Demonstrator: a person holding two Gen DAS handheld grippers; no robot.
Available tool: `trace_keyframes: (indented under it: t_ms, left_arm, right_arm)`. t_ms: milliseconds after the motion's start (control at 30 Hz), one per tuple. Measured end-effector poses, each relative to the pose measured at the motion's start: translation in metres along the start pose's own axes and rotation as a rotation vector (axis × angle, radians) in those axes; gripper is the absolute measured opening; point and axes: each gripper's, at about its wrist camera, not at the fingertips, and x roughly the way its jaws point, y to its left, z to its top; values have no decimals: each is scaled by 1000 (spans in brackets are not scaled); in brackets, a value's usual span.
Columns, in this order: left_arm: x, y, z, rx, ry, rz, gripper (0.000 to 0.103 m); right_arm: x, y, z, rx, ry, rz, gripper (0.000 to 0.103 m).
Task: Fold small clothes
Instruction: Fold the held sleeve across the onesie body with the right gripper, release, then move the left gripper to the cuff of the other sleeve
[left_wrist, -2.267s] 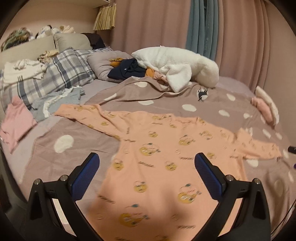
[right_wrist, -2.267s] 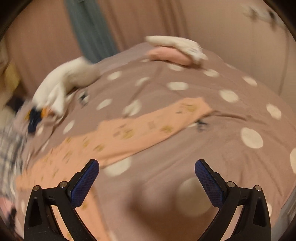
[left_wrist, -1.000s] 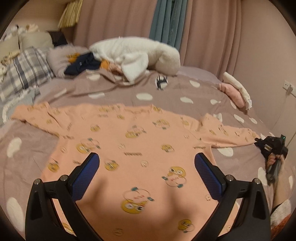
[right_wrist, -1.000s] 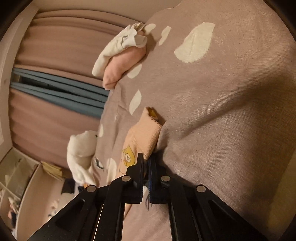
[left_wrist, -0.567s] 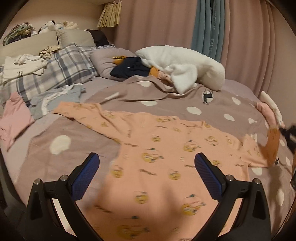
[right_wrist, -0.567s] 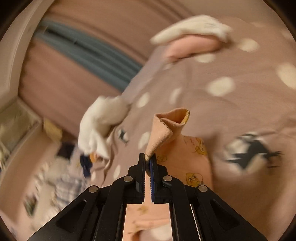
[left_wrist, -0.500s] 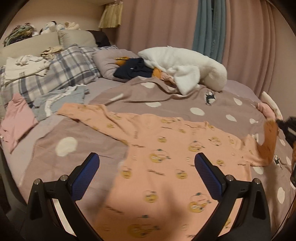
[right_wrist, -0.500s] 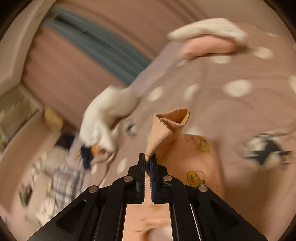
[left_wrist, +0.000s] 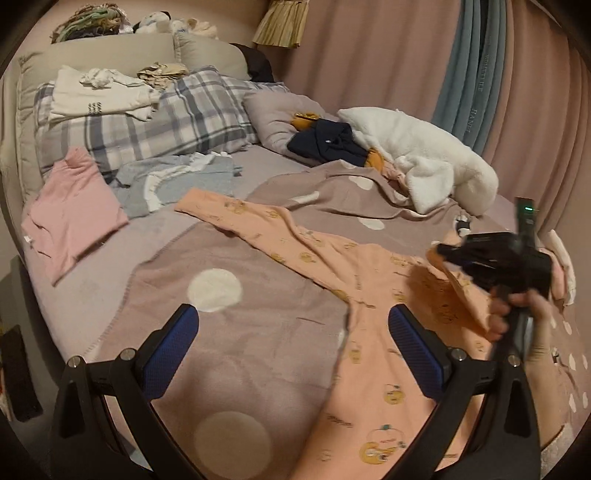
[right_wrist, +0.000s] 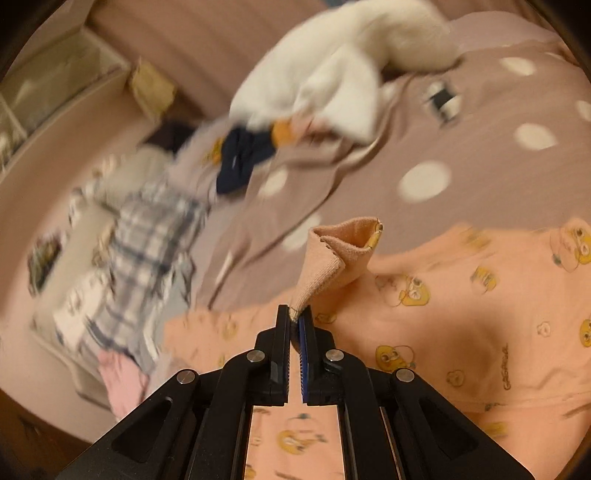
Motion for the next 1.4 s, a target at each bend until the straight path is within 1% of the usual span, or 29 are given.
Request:
trace_keyframes:
  t_ms: [133, 200, 300, 367, 400, 433, 467, 533, 600, 700, 767, 800, 833, 867, 900, 933, 1000, 1133, 1200, 1333, 1400]
  left_arm:
    - [-3, 12, 2, 34, -33, 71, 103]
    - [-1, 21, 3, 26, -32, 64, 103]
    - [4, 32, 5, -15, -4, 23, 103]
    - [6, 38, 5, -42, 10, 7, 103]
    - [7, 38, 6, -47, 11, 6, 103]
    - [7, 39, 6, -48, 10, 12, 103]
    - [7, 39, 6, -46, 8, 18, 103]
    - [6, 40, 6, -38, 2, 31, 103]
    - [5, 41, 6, -27, -1, 37, 103]
    - [6, 47, 6, -27, -7, 46, 103]
    - [9, 56, 6, -45, 0, 41, 103]
    - [10, 59, 6, -60, 2, 34, 103]
    - [12, 64, 6, -86, 6, 21, 103]
    - [15, 68, 6, -121, 16, 7, 103]
    - [17, 71, 6, -149, 28, -6, 103]
    - [19, 73, 5, -175, 38, -22, 103]
    - [21, 70, 4, -184, 32, -30, 103]
    - [17, 52, 3, -120, -4, -11, 103]
    - [14, 43, 3, -99, -12, -47, 103]
    - [17, 34, 1, -99, -2, -158, 103]
    - [20, 30, 0, -70, -6, -164, 103]
  right_arm:
    - [24, 16, -16, -31, 57, -7, 3]
    - [34, 25, -23, -61, 72, -25, 3]
    - [44, 31, -30, -93, 106, -64, 4]
    - [49, 30, -32, -82, 145, -53, 11]
    - [52, 28, -34, -63, 184, -14, 25]
    - [55, 29, -35, -48, 204, 15, 40]
    - [55, 30, -36, -38, 216, 47, 43]
    - [52, 36, -40, -38, 241, 133, 44]
    - [45, 45, -43, -59, 241, 145, 44]
    - [25, 55, -50, -110, 221, 135, 46]
    - [7, 59, -58, -145, 193, 126, 53]
    - [-2, 59, -62, -157, 174, 110, 63]
    - [-19, 58, -67, -168, 137, 72, 75]
    - [-33, 57, -73, -175, 102, 52, 81]
    - [-42, 56, -77, -183, 74, 50, 91]
    - [-54, 54, -83, -197, 42, 54, 96]
    - [-67, 53, -90, -208, 2, 34, 97]
    - [-84, 49, -108, -272, -19, -72, 99]
    - [-92, 43, -120, -306, -43, -110, 102]
    - [-107, 21, -144, -318, -88, -202, 102]
    - [-111, 12, -150, -301, -103, -225, 102]
